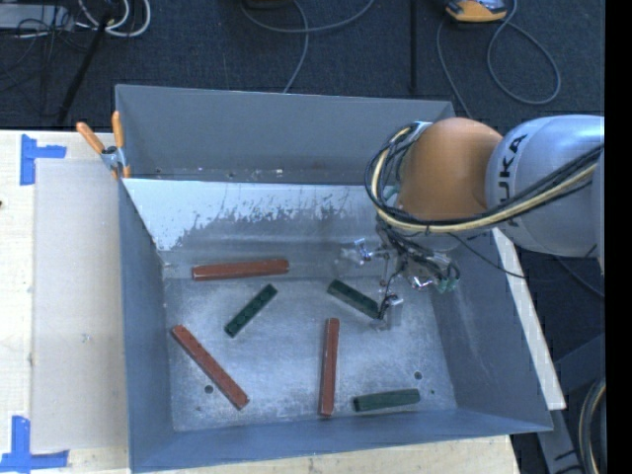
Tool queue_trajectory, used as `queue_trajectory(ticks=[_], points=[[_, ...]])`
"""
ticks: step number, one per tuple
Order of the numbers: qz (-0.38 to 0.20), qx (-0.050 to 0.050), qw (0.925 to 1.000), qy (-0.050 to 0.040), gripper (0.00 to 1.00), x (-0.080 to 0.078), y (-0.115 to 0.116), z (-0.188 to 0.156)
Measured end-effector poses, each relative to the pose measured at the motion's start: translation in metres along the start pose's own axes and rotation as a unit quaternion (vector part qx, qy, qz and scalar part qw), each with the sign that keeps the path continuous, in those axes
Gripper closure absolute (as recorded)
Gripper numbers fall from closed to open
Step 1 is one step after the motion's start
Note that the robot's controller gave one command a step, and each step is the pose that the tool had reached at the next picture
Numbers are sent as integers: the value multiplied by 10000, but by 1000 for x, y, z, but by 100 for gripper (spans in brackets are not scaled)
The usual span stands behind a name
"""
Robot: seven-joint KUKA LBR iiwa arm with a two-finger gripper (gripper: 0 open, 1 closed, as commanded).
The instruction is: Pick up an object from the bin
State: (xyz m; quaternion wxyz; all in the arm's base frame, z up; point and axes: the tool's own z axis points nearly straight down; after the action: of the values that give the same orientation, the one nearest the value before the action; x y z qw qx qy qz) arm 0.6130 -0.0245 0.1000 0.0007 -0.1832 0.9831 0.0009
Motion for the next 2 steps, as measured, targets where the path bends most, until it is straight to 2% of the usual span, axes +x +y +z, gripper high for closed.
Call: queue_trajectory(ticks=[1, 2], points=[[-45, -4, 10000, 8, 0, -9, 24, 10], [97, 5, 10000, -12, 0, -18, 36, -10]])
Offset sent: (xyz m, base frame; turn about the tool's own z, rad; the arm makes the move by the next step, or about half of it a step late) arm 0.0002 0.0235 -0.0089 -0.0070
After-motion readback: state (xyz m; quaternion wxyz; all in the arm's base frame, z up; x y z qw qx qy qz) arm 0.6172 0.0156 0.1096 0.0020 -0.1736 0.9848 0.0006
